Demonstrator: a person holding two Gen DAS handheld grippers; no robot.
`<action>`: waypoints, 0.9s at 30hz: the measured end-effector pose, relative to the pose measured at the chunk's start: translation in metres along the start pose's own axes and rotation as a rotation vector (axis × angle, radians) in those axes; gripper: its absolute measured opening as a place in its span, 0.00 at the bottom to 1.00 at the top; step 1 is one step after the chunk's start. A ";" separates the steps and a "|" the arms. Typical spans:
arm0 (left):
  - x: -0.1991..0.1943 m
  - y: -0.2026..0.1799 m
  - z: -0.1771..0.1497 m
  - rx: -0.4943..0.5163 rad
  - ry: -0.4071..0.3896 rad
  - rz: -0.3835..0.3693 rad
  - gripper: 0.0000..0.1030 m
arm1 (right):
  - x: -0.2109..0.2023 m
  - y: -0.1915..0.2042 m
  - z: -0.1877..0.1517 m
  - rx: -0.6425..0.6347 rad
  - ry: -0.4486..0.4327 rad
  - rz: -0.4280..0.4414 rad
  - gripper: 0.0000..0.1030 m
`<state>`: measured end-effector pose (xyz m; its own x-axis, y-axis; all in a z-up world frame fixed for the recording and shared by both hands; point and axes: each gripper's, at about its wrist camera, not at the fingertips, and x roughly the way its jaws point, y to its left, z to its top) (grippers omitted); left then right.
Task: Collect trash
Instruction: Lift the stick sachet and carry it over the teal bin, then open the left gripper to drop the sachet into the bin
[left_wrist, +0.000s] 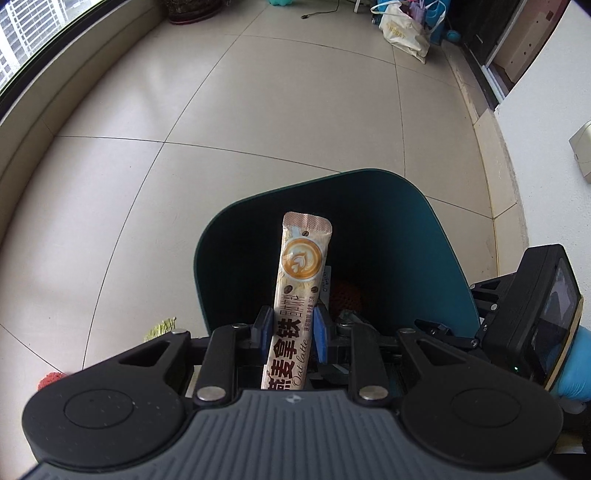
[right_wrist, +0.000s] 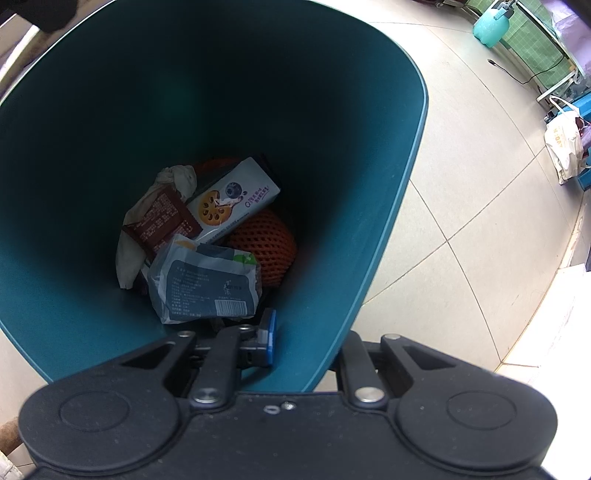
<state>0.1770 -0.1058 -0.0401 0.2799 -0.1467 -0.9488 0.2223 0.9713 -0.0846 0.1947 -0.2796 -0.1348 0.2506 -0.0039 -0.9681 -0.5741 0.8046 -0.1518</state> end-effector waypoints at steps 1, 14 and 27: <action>0.003 -0.002 -0.003 0.005 0.007 0.006 0.21 | 0.000 0.000 0.000 0.001 -0.001 0.001 0.13; 0.085 -0.021 -0.017 0.047 0.116 0.047 0.21 | -0.002 -0.002 0.000 0.008 0.002 0.004 0.12; 0.119 -0.034 -0.019 0.079 0.201 0.088 0.22 | -0.022 -0.008 -0.002 0.034 -0.047 0.024 0.12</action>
<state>0.1848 -0.1523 -0.1561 0.1112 -0.0144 -0.9937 0.2804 0.9597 0.0175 0.1925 -0.2872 -0.1127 0.2743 0.0428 -0.9607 -0.5534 0.8241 -0.1212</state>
